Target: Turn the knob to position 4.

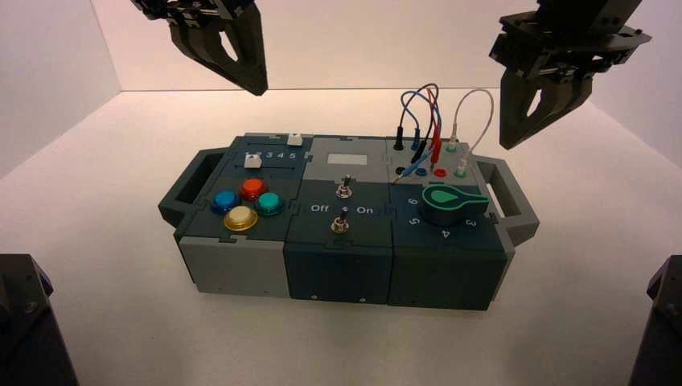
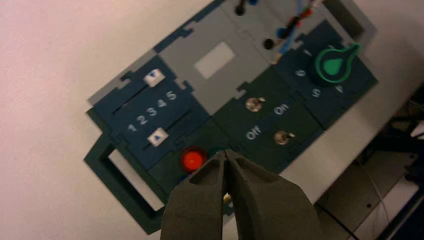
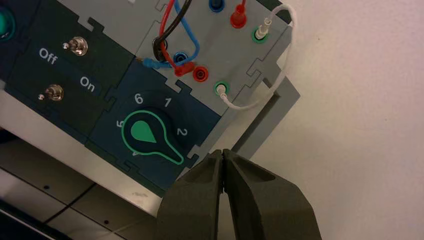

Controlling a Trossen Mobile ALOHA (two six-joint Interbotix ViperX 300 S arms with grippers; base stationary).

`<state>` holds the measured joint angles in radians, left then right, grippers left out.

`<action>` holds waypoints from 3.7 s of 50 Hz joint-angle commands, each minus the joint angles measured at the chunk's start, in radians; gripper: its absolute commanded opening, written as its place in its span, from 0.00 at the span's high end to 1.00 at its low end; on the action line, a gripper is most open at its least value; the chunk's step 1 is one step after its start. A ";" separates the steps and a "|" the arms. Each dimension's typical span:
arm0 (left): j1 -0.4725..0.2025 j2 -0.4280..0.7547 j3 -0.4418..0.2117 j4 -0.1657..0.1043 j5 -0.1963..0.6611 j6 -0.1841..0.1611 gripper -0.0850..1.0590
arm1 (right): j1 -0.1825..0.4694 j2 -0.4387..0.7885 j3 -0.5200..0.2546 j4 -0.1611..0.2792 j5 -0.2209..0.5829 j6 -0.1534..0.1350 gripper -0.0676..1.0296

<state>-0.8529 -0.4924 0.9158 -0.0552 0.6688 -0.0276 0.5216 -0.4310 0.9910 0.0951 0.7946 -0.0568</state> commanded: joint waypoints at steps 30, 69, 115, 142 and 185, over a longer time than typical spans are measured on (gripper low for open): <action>-0.135 0.023 -0.014 -0.005 -0.005 -0.014 0.95 | 0.091 0.163 -0.075 0.000 0.012 -0.012 0.96; -0.163 0.015 0.008 -0.014 -0.003 -0.017 0.95 | 0.138 0.256 -0.095 0.003 0.034 -0.014 0.96; -0.193 -0.003 0.021 -0.014 0.008 -0.014 0.95 | 0.186 0.250 -0.118 0.087 0.138 0.003 0.96; -0.193 -0.031 0.040 -0.012 0.008 -0.009 0.95 | 0.229 0.258 -0.112 0.117 0.141 0.035 0.96; -0.193 -0.046 0.064 -0.008 0.008 -0.008 0.95 | 0.250 0.278 -0.120 0.144 0.138 0.040 0.96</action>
<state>-1.0416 -0.5292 0.9894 -0.0660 0.6796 -0.0368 0.7655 -0.1488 0.8897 0.2347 0.9373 -0.0199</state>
